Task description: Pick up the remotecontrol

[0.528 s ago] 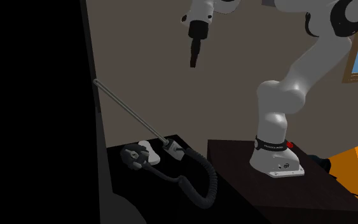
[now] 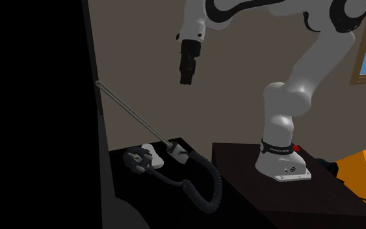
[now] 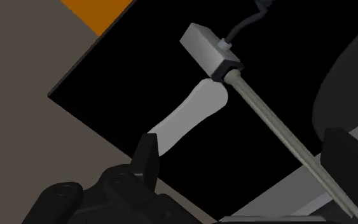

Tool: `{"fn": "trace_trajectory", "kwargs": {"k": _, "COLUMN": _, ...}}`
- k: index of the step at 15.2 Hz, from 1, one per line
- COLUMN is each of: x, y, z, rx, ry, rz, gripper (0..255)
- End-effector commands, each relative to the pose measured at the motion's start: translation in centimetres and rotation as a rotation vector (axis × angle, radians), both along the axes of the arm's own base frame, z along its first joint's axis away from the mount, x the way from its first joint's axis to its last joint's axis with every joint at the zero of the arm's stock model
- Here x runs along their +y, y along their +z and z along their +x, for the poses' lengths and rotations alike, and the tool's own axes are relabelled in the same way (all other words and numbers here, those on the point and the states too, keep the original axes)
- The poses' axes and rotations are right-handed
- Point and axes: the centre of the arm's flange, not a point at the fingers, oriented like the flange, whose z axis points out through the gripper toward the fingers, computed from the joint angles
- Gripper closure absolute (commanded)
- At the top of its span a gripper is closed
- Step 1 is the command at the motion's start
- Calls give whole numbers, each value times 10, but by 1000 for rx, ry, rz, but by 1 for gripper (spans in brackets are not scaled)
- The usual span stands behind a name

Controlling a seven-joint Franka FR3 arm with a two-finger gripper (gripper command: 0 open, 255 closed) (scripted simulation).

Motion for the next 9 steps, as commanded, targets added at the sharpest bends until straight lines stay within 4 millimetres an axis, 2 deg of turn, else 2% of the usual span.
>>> {"fn": "trace_trajectory", "kwargs": {"k": 1, "x": 5, "y": -21, "z": 17, "rx": 12, "ry": -63, "rz": -3, "gripper": 0}}
{"fn": "trace_trajectory", "kwargs": {"k": 9, "x": 14, "y": -108, "z": 79, "rx": 64, "ry": -303, "rz": -19, "gripper": 0}}
